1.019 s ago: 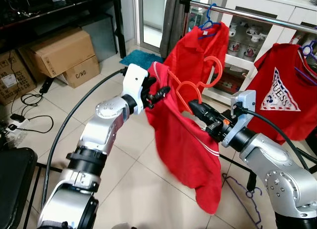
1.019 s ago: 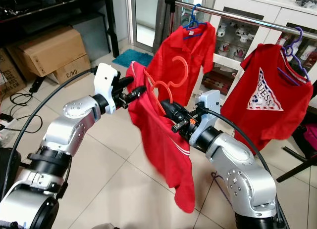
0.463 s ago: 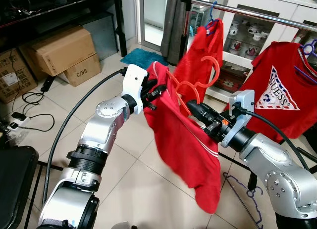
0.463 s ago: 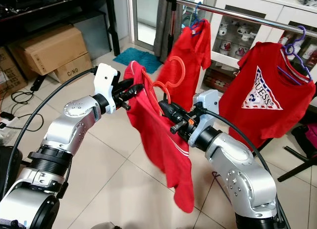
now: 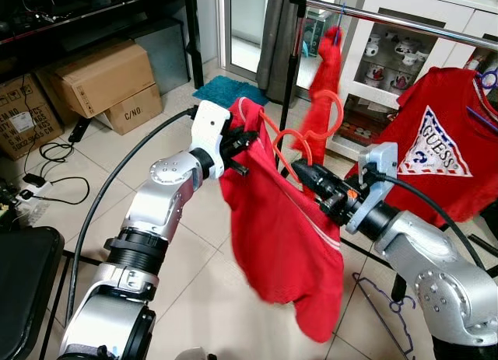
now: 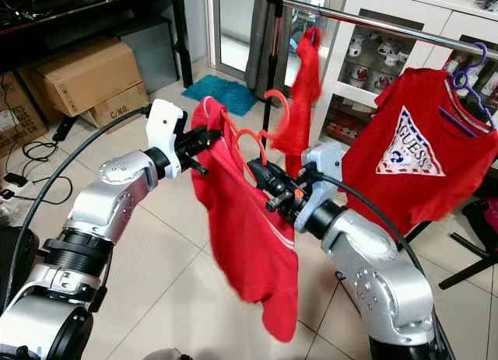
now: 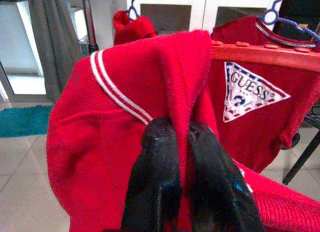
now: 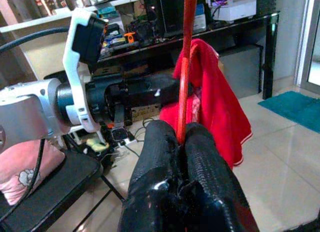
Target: Hang hanger
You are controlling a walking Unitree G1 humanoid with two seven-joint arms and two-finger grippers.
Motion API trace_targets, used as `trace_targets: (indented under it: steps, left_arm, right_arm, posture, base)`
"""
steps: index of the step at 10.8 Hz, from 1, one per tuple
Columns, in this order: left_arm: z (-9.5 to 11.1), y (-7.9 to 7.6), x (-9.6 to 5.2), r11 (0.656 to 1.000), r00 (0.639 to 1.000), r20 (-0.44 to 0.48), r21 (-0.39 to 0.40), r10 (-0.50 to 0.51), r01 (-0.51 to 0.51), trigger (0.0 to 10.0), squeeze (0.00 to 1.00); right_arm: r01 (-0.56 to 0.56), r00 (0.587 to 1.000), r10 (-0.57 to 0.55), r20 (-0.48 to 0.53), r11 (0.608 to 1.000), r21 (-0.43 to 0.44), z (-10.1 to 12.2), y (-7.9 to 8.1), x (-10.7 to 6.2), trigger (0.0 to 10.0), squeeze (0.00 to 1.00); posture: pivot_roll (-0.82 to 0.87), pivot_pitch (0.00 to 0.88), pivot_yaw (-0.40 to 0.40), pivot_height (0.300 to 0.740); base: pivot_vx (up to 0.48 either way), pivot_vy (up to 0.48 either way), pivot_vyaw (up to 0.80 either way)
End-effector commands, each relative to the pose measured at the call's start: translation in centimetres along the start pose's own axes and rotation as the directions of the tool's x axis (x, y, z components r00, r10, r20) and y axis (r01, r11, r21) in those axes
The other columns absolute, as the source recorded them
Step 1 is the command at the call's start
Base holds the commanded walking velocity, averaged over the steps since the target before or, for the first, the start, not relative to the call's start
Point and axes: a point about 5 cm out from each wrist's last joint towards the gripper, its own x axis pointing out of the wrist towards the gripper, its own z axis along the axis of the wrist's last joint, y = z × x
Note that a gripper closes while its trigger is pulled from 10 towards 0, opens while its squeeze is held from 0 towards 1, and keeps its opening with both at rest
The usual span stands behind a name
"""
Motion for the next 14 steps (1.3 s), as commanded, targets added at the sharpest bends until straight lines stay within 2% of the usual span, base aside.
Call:
trace_targets:
  steps: [1, 5, 7, 8, 9, 11, 12, 13, 14]
  left_arm:
    - [0.2, 1.2, -0.7, 0.999, 0.999, 0.002, -0.008, 0.050, -0.050, 0.0, 0.00]
    - [1.3, 2.2, -3.0, 0.998, 0.998, 0.028, 0.013, 0.058, -0.059, 0.0, 0.00]
    - [2.3, 2.0, -4.4, 0.999, 1.000, 0.024, 0.034, -0.003, 0.002, 0.0, 0.00]
    - [3.7, 2.4, -5.0, 1.000, 0.998, 0.062, 0.019, -0.023, 0.022, 0.0, 0.00]
    - [6.0, 3.4, -5.7, 0.999, 0.989, 0.144, -0.026, -0.025, 0.029, 0.0, 0.00]
    - [7.7, 5.3, -6.5, 0.999, 0.980, 0.198, -0.032, 0.037, -0.032, 0.0, 0.00]
    - [9.5, 9.5, -7.7, 0.953, 0.921, 0.249, -0.037, 0.299, -0.300, 0.0, 0.00]
    - [9.8, 10.2, -8.0, 0.936, 0.901, 0.258, -0.054, 0.349, -0.347, 0.0, 0.00]
    - [9.6, 14.2, -9.8, 0.788, 0.746, 0.258, -0.137, 0.613, -0.600, 0.0, 0.00]
  right_arm:
    - [-0.044, 0.998, 0.046, 0.047, 0.999, -0.023, 1.0, 0.7, -0.1, 0.0, 0.00]
    - [-0.027, 0.999, 0.025, -0.043, 0.998, -0.054, -0.2, 0.2, -0.6, 0.0, 0.00]
    - [-0.039, 0.987, 0.020, -0.157, 0.992, -0.118, -1.3, -0.3, -1.3, 0.0, 0.00]
    - [-0.078, 0.972, 0.041, -0.233, 0.986, -0.151, -2.0, -0.5, -1.9, 0.0, 0.00]
    - [-0.132, 0.947, 0.072, -0.313, 0.976, -0.175, -2.7, -0.6, -2.7, 0.0, 0.00]
    - [-0.183, 0.924, 0.103, -0.369, 0.965, -0.187, -3.0, -0.7, -3.5, 0.0, 0.00]
    - [-0.239, 0.908, 0.159, -0.387, 0.956, -0.169, -3.1, -0.5, -4.3, 0.0, 0.00]
    - [-0.252, 0.907, 0.174, -0.383, 0.954, -0.163, -3.1, -0.4, -4.4, 0.0, 0.00]
    - [-0.313, 0.900, 0.256, -0.353, 0.943, -0.115, -3.3, -0.1, -4.4, 0.0, 0.00]
  posture:
    - [-0.10, 0.000, -0.019, 0.740]
    - [-0.10, 0.000, -0.014, 0.740]
    - [-0.10, 0.000, -0.008, 0.740]
    - [-0.10, 0.000, -0.007, 0.740]
    - [-0.09, 0.000, -0.008, 0.740]
    - [-0.09, 0.000, -0.005, 0.740]
    - [-0.09, 0.000, -0.007, 0.740]
    - [-0.08, 0.000, -0.007, 0.740]
    - [-0.08, 0.000, -0.010, 0.740]
  base:
    - [0.000, 0.000, 0.00]
    - [0.000, 0.000, 0.00]
    - [0.000, 0.000, 0.00]
    - [0.000, 0.000, 0.00]
    - [0.000, 0.000, 0.00]
    - [0.000, 0.000, 0.00]
    - [0.000, 0.000, 0.00]
    - [0.000, 0.000, 0.00]
    - [0.000, 0.000, 0.00]
